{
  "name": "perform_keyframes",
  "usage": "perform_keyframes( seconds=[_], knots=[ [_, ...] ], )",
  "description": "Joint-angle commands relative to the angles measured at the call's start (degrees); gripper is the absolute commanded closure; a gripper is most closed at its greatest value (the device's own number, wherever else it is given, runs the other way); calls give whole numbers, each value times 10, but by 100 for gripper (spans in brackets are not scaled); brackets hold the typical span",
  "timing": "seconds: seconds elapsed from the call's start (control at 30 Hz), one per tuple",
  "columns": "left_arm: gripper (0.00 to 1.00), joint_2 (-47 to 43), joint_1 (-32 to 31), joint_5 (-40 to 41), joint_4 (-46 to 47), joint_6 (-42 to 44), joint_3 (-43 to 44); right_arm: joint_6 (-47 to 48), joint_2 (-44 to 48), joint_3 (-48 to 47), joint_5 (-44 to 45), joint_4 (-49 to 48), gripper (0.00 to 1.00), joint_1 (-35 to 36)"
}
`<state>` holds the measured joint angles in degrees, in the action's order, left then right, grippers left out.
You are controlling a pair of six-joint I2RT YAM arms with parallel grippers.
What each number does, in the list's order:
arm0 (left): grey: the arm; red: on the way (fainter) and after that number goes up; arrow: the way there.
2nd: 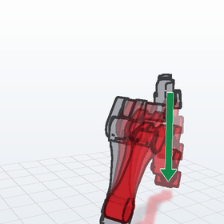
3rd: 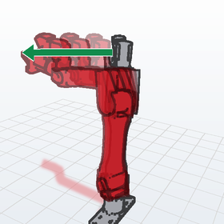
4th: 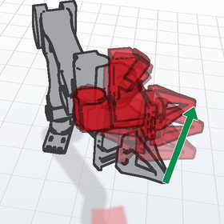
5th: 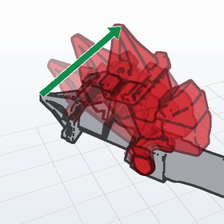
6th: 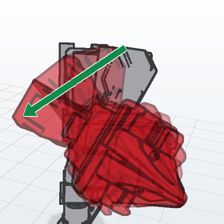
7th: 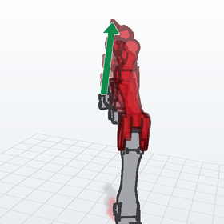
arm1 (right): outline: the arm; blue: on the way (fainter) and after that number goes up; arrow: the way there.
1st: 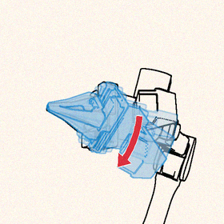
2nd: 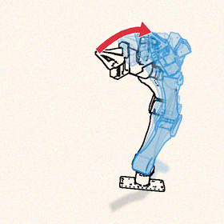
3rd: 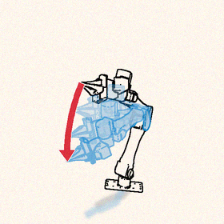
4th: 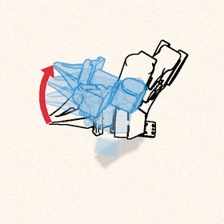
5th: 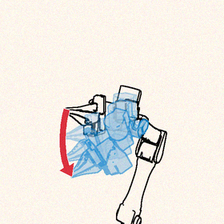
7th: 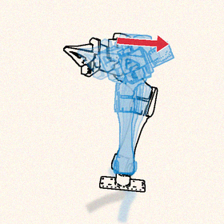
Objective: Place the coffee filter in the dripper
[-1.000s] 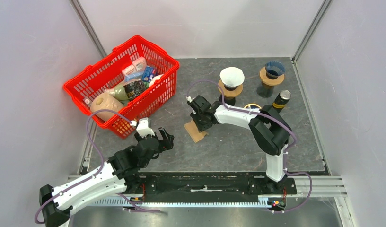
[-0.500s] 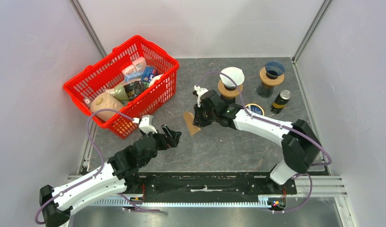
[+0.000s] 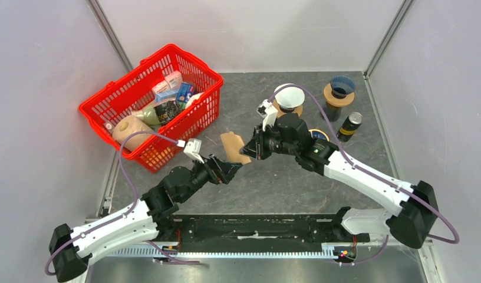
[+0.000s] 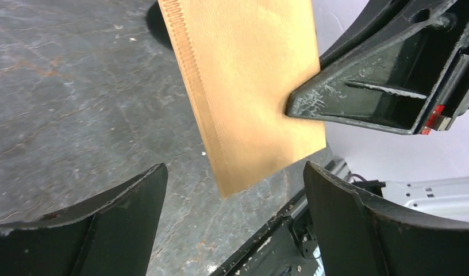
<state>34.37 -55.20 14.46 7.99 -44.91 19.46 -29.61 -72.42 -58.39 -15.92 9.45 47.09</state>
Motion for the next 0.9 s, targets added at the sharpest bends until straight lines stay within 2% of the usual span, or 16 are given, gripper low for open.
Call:
perform_keyframes(
  seconds=[0.0, 0.37, 0.47, 0.6, 0.67, 0.73, 0.8, 0.87],
  knots=[
    [10, 16, 2, -53, 99, 31, -1, -17, 47, 22, -57, -37, 81, -2],
    [41, 4, 2, -121, 203, 15, -34, -32, 91, 66, -49, -86, 80, -2],
    [49, 6, 2, -126, 211, 15, -35, -38, 88, 73, -47, -118, 80, -2],
    [56, 1, 2, -125, 205, 19, -31, -33, 85, 74, -17, -111, 80, -2],
    [67, -3, 2, -119, 192, 20, -26, -30, 87, 77, -11, -112, 78, -1],
    [85, -1, 2, -114, 181, 19, -22, -27, 90, 81, -12, -114, 75, -2],
    [97, 3, 2, -112, 168, 22, -14, -21, 93, 82, -13, -110, 75, -2],
    [98, 4, 2, -105, 156, 25, -9, -16, 96, 83, -12, -104, 74, -2]
  ],
)
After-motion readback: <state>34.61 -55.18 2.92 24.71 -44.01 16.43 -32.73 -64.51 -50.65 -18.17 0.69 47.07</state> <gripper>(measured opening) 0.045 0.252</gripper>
